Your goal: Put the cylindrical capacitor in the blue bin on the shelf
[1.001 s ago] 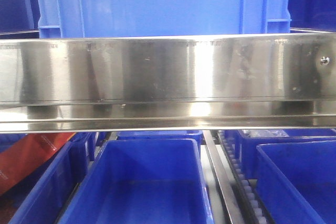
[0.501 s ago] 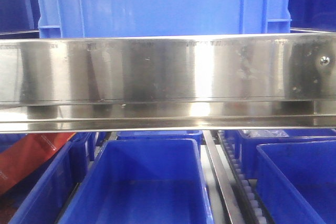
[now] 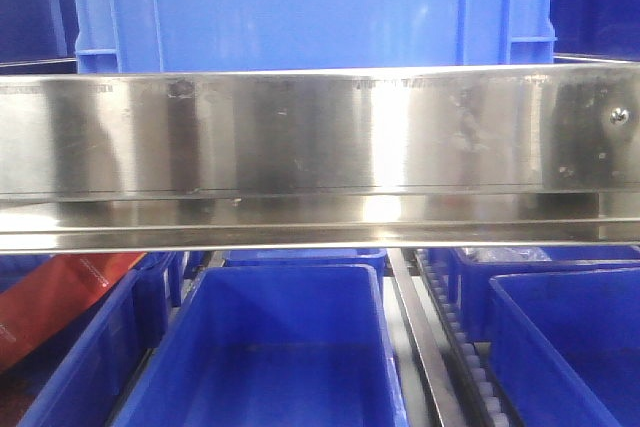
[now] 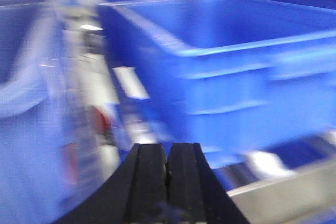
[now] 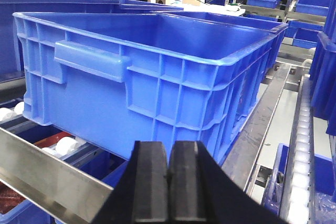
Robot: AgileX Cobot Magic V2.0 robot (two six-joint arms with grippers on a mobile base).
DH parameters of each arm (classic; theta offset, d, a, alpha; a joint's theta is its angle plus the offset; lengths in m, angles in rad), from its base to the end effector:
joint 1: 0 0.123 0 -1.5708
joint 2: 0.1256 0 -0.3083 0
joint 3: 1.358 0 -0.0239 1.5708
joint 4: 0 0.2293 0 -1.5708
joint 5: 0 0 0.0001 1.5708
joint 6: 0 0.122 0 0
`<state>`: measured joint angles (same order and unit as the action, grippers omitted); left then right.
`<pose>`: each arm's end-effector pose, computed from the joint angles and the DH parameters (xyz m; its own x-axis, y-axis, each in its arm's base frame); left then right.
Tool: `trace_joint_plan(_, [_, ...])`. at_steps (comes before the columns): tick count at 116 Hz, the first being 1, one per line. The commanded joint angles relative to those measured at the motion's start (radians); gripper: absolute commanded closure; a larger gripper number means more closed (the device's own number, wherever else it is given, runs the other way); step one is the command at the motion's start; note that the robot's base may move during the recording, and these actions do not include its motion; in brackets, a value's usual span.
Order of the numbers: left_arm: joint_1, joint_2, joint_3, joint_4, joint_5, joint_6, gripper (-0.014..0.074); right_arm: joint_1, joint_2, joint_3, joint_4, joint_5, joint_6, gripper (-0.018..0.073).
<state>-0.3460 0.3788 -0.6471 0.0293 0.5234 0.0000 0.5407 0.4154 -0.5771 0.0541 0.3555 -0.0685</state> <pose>0.0542 -0.0176 0.3537 -0.1487 0.0806 -0.9856 0.3294 0.9438 0.0275 0.0617 0.0397 0.3484 -0.0814 -0.0696 -0.9943 -0.5322 0.8465 -0.0157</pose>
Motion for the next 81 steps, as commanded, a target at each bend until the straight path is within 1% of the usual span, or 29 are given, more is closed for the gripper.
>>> trace_joint_plan(1, [0.080,-0.079,0.127,-0.004,-0.135,0.000,0.0707,0.002,-0.007,0.000,-0.007,-0.026,-0.001,0.0727])
trace_joint_plan(17, [0.193,-0.217,0.339,-0.004,-0.276,0.000,0.0707,0.002,-0.007,0.000,-0.007,-0.026,-0.001,0.0727])
trace_joint_plan(25, [0.240,-0.288,0.437,-0.004,-0.323,0.000,0.0707,0.002,-0.007,0.000,-0.007,-0.026,-0.001,0.0727])
trace_joint_plan(33, [0.269,-0.345,0.515,-0.004,-0.357,0.000,0.0707,0.002,-0.007,0.000,-0.007,-0.026,-0.001,0.0727])
trace_joint_plan(46, [0.288,-0.379,0.623,-0.004,-0.418,0.000,0.0707,0.002,-0.007,0.000,-0.007,-0.026,-0.001,0.0727])
trace_joint_plan(54, [0.288,-0.379,0.647,-0.004,-0.530,0.000,0.0707,0.002,-0.007,0.000,-0.007,-0.026,-0.001,0.0727])
trace_joint_plan(56, [0.288,-0.379,0.647,-0.004,-0.512,0.000,0.0707,0.002,-0.007,0.000,-0.007,-0.026,-0.001,0.0727])
trace_joint_plan(57, [0.288,-0.379,0.647,-0.004,-0.481,0.000,0.0707,0.002,-0.007,0.000,-0.007,-0.029,-0.001,0.0727])
trace_joint_plan(59, [0.288,-0.379,0.647,-0.004,-0.470,0.000,0.0707,0.002,-0.007,0.000,-0.007,-0.029,-0.001,0.0727])
trace_joint_plan(81, [0.288,-0.379,0.647,-0.004,-0.504,0.000,0.0707,0.002,-0.007,0.000,-0.007,-0.035,-0.001,0.0727])
